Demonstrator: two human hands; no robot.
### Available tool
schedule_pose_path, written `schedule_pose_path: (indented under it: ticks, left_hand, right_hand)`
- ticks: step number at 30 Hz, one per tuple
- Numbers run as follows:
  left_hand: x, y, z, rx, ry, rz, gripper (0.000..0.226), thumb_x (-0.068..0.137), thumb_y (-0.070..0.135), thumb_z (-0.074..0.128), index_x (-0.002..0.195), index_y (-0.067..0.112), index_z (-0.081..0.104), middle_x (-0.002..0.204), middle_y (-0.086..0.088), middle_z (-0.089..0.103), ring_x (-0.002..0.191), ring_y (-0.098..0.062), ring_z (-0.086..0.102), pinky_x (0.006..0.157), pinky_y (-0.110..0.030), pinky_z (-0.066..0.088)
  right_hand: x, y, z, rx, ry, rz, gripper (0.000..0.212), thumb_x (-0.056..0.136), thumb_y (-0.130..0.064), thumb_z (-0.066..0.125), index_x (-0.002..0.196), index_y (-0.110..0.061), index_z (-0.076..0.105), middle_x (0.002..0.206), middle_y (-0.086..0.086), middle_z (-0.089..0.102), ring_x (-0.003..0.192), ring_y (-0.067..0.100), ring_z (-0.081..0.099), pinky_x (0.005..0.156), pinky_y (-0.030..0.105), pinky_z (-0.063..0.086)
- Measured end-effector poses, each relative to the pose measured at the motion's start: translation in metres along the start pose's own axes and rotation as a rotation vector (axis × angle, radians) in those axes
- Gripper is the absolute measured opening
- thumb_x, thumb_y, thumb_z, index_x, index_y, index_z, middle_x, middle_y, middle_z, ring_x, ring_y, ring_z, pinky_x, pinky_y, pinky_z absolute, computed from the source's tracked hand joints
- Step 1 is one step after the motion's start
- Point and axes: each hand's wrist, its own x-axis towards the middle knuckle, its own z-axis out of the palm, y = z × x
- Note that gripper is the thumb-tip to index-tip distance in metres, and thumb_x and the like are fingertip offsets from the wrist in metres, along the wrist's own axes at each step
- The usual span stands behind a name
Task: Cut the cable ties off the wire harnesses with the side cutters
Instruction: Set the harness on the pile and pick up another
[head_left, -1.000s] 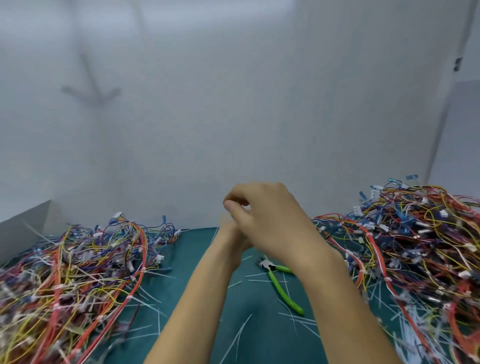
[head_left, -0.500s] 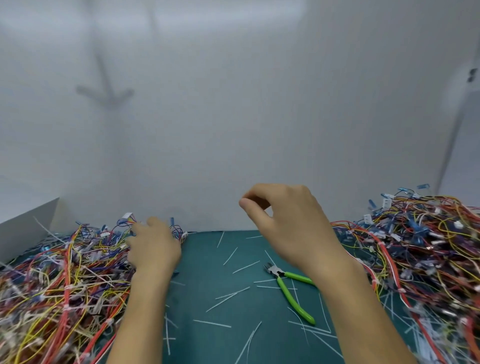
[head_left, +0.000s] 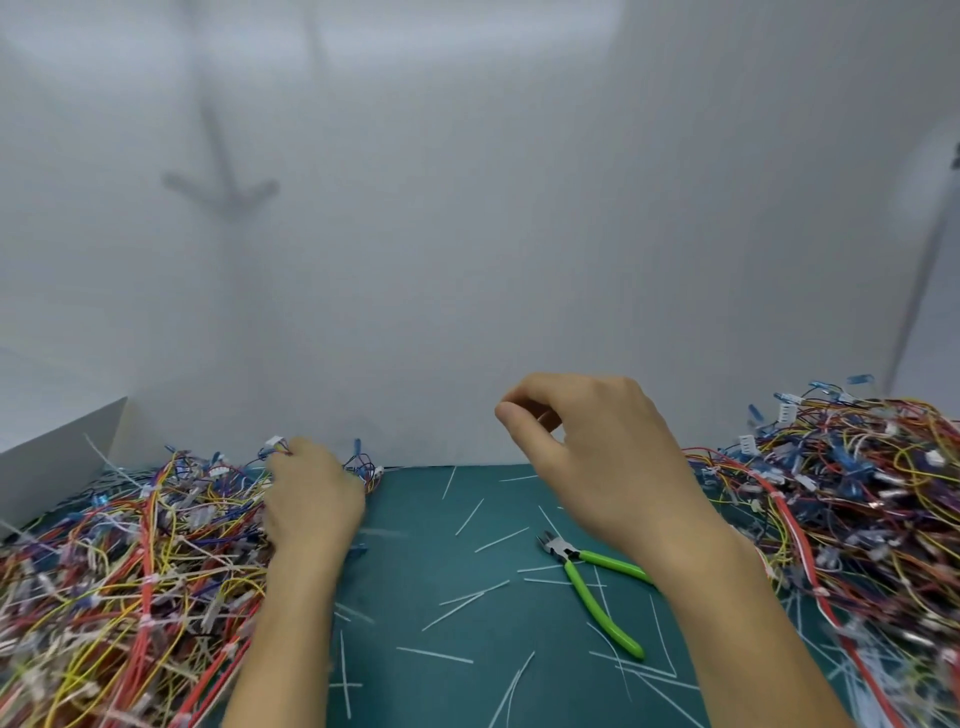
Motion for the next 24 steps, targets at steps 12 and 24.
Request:
schedule_pose_path:
  ticks: [12, 24]
  left_hand:
    - [-0.005, 0.021, -0.101, -1.329, 0.11, 0.016, 0.015, 0.093, 0.006, 0.061, 0.107, 0.004, 0.066, 0.072, -0.004, 0.054, 0.039, -0.001, 0.036, 0.036, -0.014, 0.027]
    - [-0.067, 0.082, -0.092, -1.072, -0.336, 0.714, 0.035, 0.088, -0.004, 0.065, 0.113, 0.015, 0.051, 0.091, -0.001, 0.065, 0.051, -0.016, 0.062, 0.051, -0.018, 0.046]
  right_hand:
    - [-0.001, -0.005, 0.003, -0.029, 0.022, 0.001, 0.025, 0.099, -0.042, 0.049, 0.093, -0.027, 0.069, 0.086, -0.012, 0.07, 0.086, 0.016, 0.063, 0.078, 0.038, 0.052]
    - [0.008, -0.019, -0.001, 0.973, 0.029, 0.313, 0.043, 0.1, -0.047, 0.044, 0.084, -0.022, 0.074, 0.083, -0.003, 0.077, 0.082, 0.013, 0.073, 0.072, 0.029, 0.057]
